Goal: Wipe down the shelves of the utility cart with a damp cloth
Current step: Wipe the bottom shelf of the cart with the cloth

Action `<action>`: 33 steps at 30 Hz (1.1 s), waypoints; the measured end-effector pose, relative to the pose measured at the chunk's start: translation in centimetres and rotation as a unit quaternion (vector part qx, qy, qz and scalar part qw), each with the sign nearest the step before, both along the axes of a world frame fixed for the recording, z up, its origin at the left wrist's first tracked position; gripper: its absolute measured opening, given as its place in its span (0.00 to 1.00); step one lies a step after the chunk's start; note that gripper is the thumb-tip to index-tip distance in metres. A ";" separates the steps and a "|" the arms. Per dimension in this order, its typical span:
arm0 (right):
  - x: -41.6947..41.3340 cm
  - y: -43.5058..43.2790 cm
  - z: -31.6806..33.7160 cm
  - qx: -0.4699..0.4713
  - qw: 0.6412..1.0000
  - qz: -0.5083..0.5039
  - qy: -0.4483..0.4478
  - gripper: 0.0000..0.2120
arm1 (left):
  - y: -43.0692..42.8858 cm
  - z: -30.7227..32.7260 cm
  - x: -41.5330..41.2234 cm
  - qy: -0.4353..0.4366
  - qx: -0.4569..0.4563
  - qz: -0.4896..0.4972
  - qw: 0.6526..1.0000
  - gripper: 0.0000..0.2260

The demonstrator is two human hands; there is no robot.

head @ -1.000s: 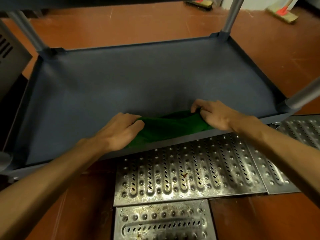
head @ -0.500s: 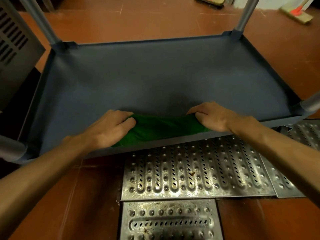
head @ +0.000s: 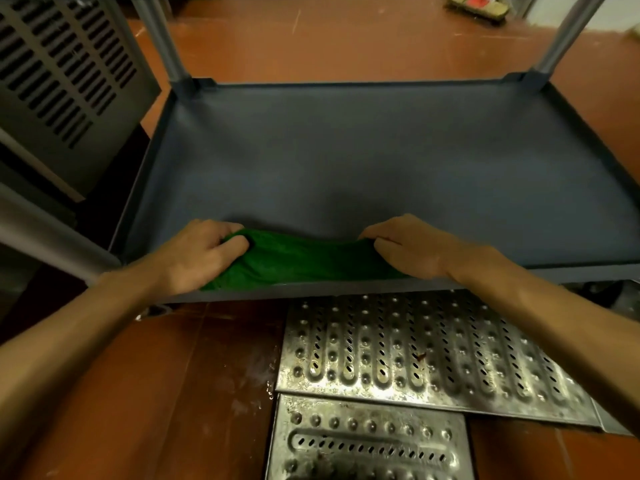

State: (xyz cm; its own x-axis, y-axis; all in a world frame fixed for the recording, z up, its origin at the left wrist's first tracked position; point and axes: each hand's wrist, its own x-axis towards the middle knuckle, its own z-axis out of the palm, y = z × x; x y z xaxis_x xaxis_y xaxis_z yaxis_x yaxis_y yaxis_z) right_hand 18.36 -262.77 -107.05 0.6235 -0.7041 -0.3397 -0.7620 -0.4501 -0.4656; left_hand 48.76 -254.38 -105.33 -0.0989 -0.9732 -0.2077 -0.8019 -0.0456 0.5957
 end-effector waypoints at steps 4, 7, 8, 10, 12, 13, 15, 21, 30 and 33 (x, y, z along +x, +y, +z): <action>2.1 0.3 -0.8 -0.012 0.999 0.030 -0.024 0.17 | 1.0 -0.2 2.6 -0.032 -0.009 0.006 0.999 0.15; 3.8 0.6 -0.7 -0.012 0.998 0.043 -0.045 0.19 | 1.5 0.0 3.8 -0.075 -0.011 0.013 0.997 0.14; 4.3 0.6 -0.6 -0.011 0.998 0.045 -0.053 0.19 | 1.7 0.1 4.1 -0.085 -0.011 0.017 0.996 0.13; 5.2 0.7 -0.6 -0.003 0.996 0.048 -0.070 0.18 | 2.1 0.2 4.7 -0.093 -0.018 0.029 0.995 0.14; 6.0 0.9 -0.7 -0.008 0.995 0.053 -0.090 0.16 | 2.6 0.1 5.1 -0.091 -0.026 0.043 0.995 0.17; 6.3 1.1 -0.7 -0.014 0.993 0.060 -0.101 0.15 | 2.8 0.0 5.3 -0.090 -0.028 0.049 0.994 0.18; 6.8 1.4 -0.6 -0.020 0.989 0.090 -0.113 0.21 | 3.1 -0.2 5.5 -0.087 -0.031 0.055 0.994 0.18; 6.2 1.4 -1.4 -0.023 0.985 0.107 -0.131 0.08 | 3.0 -1.4 5.4 -0.079 -0.057 0.042 0.994 0.17; -0.3 0.7 -1.3 0.017 0.993 0.021 -0.113 0.19 | -0.2 -2.6 -0.9 -0.105 -0.071 -0.015 0.992 0.25; -3.0 0.6 -1.2 0.024 0.992 -0.015 -0.121 0.18 | -1.4 -2.8 -3.7 -0.104 -0.076 -0.045 0.991 0.24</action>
State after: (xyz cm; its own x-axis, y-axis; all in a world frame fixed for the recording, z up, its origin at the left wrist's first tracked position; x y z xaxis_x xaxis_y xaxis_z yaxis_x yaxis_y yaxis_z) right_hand 15.31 -262.16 -108.25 0.6704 -0.7097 -0.2166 -0.6378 -0.4019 -0.6571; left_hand 45.05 -255.78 -108.10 -0.1574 -0.9839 -0.0850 -0.9047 0.1092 0.4118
